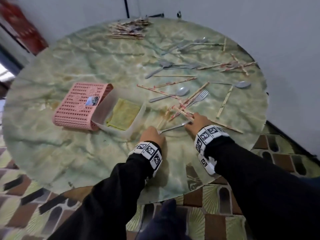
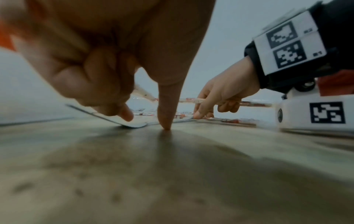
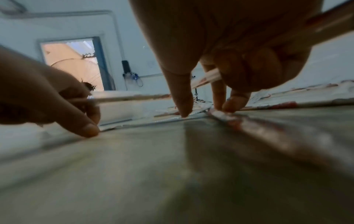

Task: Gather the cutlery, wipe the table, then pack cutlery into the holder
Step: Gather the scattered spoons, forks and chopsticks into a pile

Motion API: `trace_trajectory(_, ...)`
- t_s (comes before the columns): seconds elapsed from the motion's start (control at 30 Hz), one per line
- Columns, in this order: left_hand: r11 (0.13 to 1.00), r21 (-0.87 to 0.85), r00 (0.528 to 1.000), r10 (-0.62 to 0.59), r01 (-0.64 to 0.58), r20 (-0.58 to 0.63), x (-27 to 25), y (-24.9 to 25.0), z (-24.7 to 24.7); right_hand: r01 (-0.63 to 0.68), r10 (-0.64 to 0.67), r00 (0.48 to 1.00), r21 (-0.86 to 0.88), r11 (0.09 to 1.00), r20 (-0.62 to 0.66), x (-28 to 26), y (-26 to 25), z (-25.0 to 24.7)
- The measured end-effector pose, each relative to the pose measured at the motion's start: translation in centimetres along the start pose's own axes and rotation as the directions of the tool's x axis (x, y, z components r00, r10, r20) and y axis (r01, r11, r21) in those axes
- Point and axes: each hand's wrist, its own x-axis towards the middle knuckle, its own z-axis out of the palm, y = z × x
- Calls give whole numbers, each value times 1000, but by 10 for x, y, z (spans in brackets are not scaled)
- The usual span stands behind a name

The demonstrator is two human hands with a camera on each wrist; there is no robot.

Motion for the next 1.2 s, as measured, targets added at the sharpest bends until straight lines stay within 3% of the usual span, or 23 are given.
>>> trace_trajectory(0.27, 995, 84, 997, 63, -59, -41, 19, 3, 1, 22, -8, 995, -143, 989, 98, 18, 6, -9)
trace_trajectory(0.5, 972, 155, 984, 173, -178, 44, 35, 10, -5, 8, 26, 973, -148, 989, 230, 24, 13, -27)
trace_trajectory(0.67, 947, 232, 974, 201, -221, 107, 37, 14, -4, 27, -9, 980, -90, 996, 197, 41, 29, -49)
trace_trajectory(0.77, 977, 157, 989, 150, -146, -14, 28, 20, 3, 73, -55, 981, -93, 993, 187, 48, 34, -51)
trace_trajectory(0.83, 999, 53, 987, 4, 5, -162, 21, 25, 3, 103, -82, 979, -110, 989, 186, 50, 37, -49)
trace_trajectory(0.87, 996, 26, 981, -77, 83, -180, 18, 27, 3, 120, -98, 977, -113, 986, 187, 51, 38, -48)
trace_trajectory(0.93, 982, 68, 980, -168, 176, -110, 15, 31, 6, 153, -127, 971, -122, 981, 201, 50, 40, -45)
trace_trajectory(1.0, 976, 97, 981, -189, 193, -54, 14, 34, 11, 194, -161, 964, -145, 970, 213, 49, 42, -42)
trace_trajectory(1.2, 973, 99, 978, -203, 208, -55, 17, 55, 15, 314, -244, 930, -249, 916, 274, 52, 49, -37)
